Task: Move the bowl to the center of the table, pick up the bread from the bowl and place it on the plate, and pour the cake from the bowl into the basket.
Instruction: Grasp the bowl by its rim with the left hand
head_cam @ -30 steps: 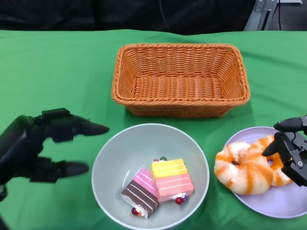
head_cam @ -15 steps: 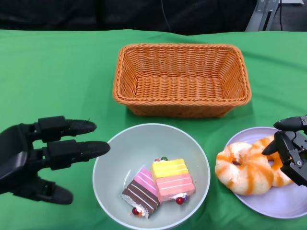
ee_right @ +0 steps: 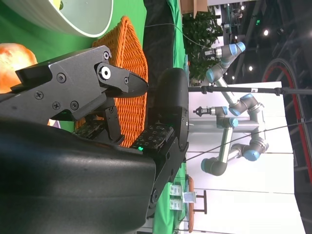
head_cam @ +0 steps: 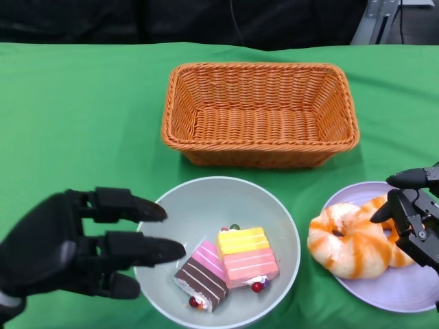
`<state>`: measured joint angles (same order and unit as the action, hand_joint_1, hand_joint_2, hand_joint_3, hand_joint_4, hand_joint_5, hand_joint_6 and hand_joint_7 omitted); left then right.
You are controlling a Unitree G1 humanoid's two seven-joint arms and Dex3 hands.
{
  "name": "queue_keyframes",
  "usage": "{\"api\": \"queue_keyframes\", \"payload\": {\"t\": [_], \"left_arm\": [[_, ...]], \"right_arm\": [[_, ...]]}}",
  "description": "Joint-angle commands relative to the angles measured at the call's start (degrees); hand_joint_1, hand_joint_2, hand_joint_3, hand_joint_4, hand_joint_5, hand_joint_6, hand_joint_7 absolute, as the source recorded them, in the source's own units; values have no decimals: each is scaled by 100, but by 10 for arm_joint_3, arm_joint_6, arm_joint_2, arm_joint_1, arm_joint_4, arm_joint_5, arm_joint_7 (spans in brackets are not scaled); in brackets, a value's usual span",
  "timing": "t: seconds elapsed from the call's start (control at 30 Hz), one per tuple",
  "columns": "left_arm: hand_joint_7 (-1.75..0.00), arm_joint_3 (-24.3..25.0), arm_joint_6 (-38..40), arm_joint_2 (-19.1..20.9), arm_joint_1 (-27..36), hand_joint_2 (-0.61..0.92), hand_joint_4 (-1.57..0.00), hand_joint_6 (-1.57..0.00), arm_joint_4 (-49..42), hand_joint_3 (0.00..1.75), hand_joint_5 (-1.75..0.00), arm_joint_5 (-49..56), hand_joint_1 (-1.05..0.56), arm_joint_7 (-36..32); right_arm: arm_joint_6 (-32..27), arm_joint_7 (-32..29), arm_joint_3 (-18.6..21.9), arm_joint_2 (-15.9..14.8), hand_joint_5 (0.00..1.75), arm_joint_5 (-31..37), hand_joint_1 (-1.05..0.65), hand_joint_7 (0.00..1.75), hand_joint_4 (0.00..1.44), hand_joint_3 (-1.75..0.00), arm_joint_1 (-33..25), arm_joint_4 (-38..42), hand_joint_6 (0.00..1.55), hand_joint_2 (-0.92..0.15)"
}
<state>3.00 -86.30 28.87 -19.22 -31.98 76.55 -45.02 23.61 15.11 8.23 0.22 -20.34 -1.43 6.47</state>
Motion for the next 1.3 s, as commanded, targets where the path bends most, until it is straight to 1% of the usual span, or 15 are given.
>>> {"api": "queue_keyframes", "payload": {"t": [0.03,0.13,0.27,0.37,0.47,0.63,0.83,0.97,1.1,1.3], "left_arm": [[-8,-145,107,83,-23,73,-73,-89,19,0,-38,123,-48,-209],[-7,-243,167,114,-55,72,-75,-90,4,0,-38,173,-48,-313],[-5,-350,236,137,-98,72,-75,-93,-24,0,-35,200,-47,-403],[-3,-413,274,151,-123,72,-78,-94,-40,0,-31,195,-48,-418],[-2,-451,300,158,-133,70,-83,-97,-41,1,-26,176,-48,-411],[-1,-482,329,159,-131,69,-98,-102,-29,0,-16,135,-43,-378],[0,-499,332,167,-124,72,-104,-102,-4,1,-12,92,-44,-326],[0,-505,336,172,-122,73,-105,-101,4,1,-9,77,-44,-311],[0,-494,344,173,-107,71,-107,-100,15,0,-7,36,-44,-232],[0,-476,373,165,-84,71,-106,-97,43,0,-3,-8,-45,-152]], "right_arm": [[-6,-3,10,0,150,-6,-7,102,74,-65,0,-5,74,-77],[-6,-10,9,3,150,0,-6,103,75,-64,-1,-7,75,-77],[0,-9,8,5,150,1,-7,102,75,-64,-1,-6,75,-77],[-2,-11,8,7,150,3,-8,102,75,-64,-3,-9,75,-76],[-4,-14,7,10,150,6,-8,101,75,-64,-5,-14,75,-76],[-4,-19,5,14,151,12,-8,101,74,-64,-9,-19,76,-77],[0,-24,3,18,151,21,-9,101,74,-63,-11,-21,75,-77],[-1,-25,3,19,150,23,-9,101,74,-61,-12,-23,75,-78],[-3,-32,1,24,150,28,-9,101,75,-59,-15,-29,76,-78],[4,-35,1,27,150,34,-9,102,76,-58,-16,-27,77,-79]]}}
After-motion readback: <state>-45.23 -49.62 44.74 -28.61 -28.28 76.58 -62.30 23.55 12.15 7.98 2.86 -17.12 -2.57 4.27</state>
